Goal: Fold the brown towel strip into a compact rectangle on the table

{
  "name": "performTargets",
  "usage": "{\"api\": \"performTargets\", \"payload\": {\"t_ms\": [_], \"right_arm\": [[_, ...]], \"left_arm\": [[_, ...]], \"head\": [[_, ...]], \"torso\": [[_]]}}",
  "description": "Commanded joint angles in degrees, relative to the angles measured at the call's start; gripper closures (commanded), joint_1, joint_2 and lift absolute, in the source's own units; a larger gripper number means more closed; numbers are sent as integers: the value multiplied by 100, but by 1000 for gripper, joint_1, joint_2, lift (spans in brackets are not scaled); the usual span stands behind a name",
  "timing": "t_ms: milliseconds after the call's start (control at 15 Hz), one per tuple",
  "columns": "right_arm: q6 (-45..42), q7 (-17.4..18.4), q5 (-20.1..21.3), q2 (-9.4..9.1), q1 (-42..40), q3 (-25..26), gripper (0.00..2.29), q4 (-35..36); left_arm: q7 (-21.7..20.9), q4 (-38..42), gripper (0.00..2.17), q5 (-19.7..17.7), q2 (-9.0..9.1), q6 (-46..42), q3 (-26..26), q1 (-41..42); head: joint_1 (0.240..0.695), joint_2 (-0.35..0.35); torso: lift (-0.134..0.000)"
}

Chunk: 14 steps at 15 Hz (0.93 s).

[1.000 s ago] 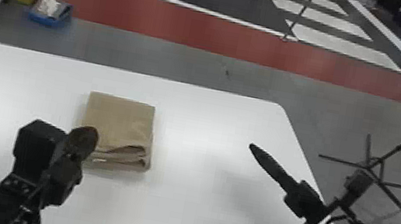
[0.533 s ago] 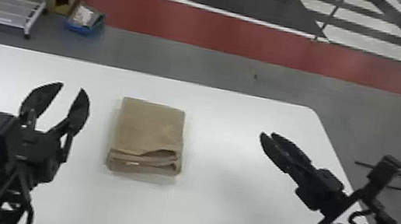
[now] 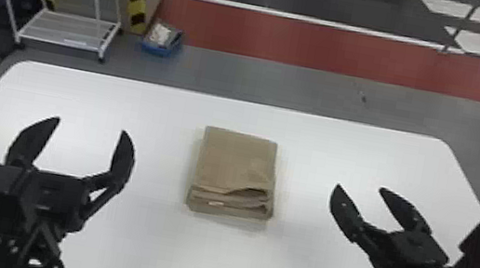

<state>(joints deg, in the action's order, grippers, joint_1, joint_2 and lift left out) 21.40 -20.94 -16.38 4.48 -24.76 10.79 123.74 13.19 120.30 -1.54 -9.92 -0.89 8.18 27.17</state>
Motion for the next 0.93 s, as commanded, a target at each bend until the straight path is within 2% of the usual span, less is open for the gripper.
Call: {"api": "performTargets", "payload": {"t_ms": [0, 67, 200, 267, 533, 667, 867], "right_arm": [[-298, 230, -23, -167, -196, -113, 63, 19], [-457, 432, -23, -246, -284, -113, 63, 54], [-650, 441, -67, -342, -425, -77, 63, 10], [-1265, 353, 21, -342, -521, -86, 63, -78], [-2056, 336, 170, -334, -803, -183, 63, -157], [-2496, 336, 214, -334, -943, -218, 66, -166], [-2531, 345, 196, -334, -1049, -183, 66, -122]], "left_arm": [[0, -15, 22, 5, 17, -196, -133, 139], [0, -24, 22, 5, 17, -336, -159, 174], [0, -24, 22, 5, 17, -565, -282, 271], [0, -33, 22, 5, 17, -723, -326, 315], [-123, -85, 22, -66, 25, -706, -273, 394], [-440, -85, 22, -66, 25, -706, -229, 456], [-572, -85, 22, -74, -1, -670, -221, 500]], "head": [[695, -46], [695, -27], [695, -23], [695, -21], [695, -16], [695, -21], [695, -49]], "torso": [[-117], [-117], [-117], [-117], [-117], [-117], [-117]]}}
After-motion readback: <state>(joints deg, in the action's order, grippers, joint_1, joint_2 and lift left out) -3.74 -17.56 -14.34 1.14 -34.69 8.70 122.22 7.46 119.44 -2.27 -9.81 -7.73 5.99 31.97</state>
